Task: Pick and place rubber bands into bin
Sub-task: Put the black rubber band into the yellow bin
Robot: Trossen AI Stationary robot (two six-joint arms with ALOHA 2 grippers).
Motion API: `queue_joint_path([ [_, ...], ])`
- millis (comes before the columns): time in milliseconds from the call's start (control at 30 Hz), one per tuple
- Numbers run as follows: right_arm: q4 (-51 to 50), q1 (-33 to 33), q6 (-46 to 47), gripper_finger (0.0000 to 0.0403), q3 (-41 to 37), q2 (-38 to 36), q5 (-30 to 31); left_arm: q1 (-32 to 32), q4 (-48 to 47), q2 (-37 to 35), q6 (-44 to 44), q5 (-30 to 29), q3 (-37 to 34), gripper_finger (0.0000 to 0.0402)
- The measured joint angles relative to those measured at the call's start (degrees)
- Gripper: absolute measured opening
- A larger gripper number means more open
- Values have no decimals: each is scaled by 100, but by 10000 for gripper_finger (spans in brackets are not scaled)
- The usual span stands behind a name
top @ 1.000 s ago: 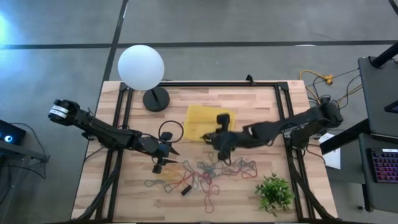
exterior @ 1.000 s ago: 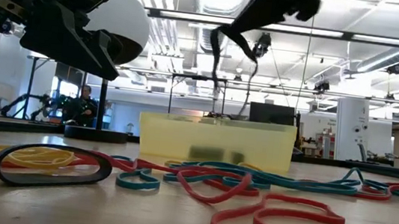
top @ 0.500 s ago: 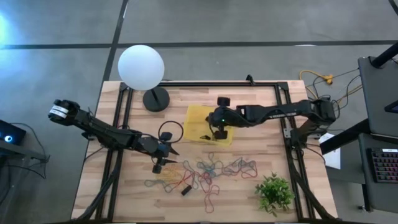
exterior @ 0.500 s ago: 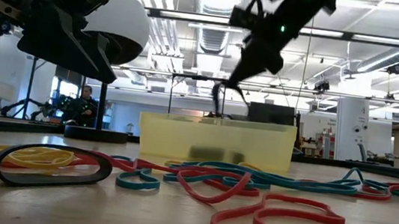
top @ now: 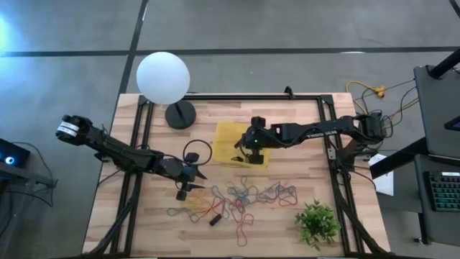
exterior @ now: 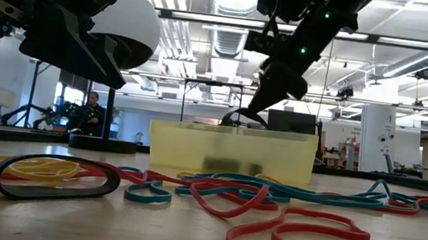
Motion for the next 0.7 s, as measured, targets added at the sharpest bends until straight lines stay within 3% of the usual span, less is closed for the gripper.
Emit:
queue_joint_path([
  [100, 95, 8, -11, 39, 0, 0, -486, 0, 10, 0, 0, -1, 3, 146],
  [433, 17, 49, 101, 150, 0, -34, -640, -14, 387, 1, 0, 198, -3, 146],
  [600, -50, 342, -65, 168, -2, -162, -1092, -151, 1039, 304, -7, 951, 3, 146],
  [700, -71, 600, -90, 165, -2, -303, -1120, -251, 1017, 614, -182, 1047, 101, 146],
])
